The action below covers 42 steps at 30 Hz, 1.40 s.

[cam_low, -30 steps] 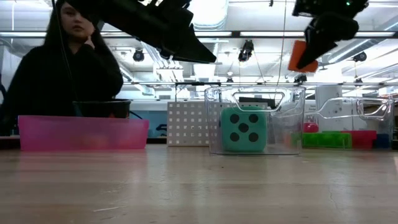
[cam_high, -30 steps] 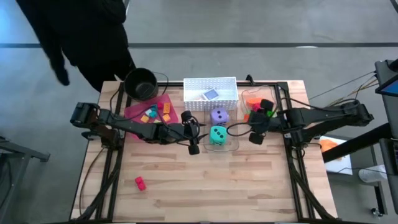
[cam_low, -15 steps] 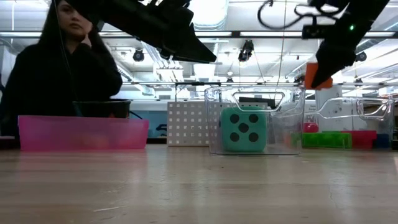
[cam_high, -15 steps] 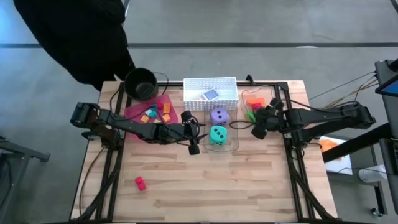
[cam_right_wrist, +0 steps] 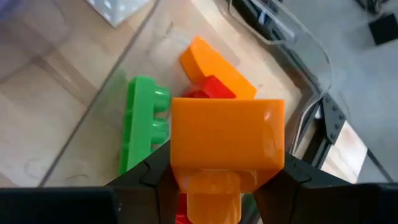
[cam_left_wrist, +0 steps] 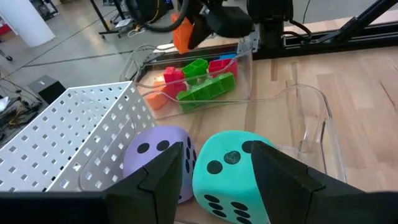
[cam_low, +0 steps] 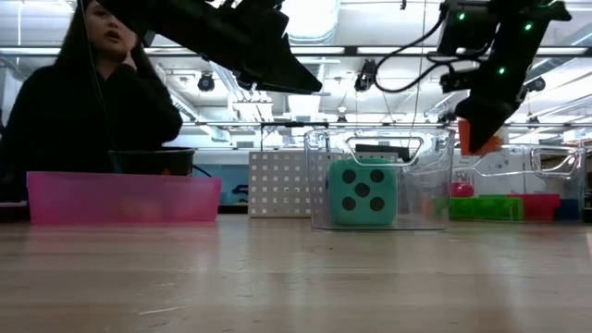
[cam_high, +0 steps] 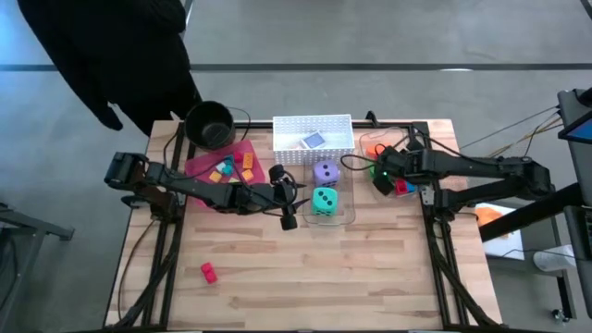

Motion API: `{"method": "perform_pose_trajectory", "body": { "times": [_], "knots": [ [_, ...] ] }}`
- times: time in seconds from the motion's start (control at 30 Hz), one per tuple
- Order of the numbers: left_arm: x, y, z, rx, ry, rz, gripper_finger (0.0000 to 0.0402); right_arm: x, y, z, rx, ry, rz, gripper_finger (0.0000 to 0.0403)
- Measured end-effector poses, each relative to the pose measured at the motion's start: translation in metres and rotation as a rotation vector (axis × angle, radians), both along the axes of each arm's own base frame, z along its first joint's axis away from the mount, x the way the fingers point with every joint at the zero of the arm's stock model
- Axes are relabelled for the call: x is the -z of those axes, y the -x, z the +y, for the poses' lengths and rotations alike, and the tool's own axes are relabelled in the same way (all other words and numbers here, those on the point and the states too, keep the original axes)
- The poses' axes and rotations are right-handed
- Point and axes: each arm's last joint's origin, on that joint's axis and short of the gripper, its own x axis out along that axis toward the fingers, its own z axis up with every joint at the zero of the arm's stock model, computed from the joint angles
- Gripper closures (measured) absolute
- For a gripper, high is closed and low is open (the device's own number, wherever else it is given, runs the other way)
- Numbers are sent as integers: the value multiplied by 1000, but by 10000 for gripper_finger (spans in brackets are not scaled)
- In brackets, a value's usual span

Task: Pick & Place Toys
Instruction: Put the large orange game piece into the top transparent bin

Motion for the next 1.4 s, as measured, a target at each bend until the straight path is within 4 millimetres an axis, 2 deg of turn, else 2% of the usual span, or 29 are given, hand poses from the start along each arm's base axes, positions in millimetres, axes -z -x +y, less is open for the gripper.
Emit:
{"method": "perform_pose_trajectory", "body": {
  "times": [0.2, 0.43, 0.87, 1.1, 1.4],
  "knots": [
    [0, 0, 0, 0, 0, 1, 209, 10, -7, -8, -16, -69, 55, 241],
    [0, 0, 0, 0, 1, 3, 209, 17, -13, -9, -41, -126, 84, 241],
    [0, 0, 0, 0, 0, 6, 209, 9, -7, -8, -34, -105, 38, 241],
    [0, 1, 0, 0, 0, 7, 209, 11, -9, -3, -74, -252, -7, 241],
    [0, 1, 0, -1, 1, 7, 209, 12, -8, -5, -16, -211, -12, 241]
  ]
}}
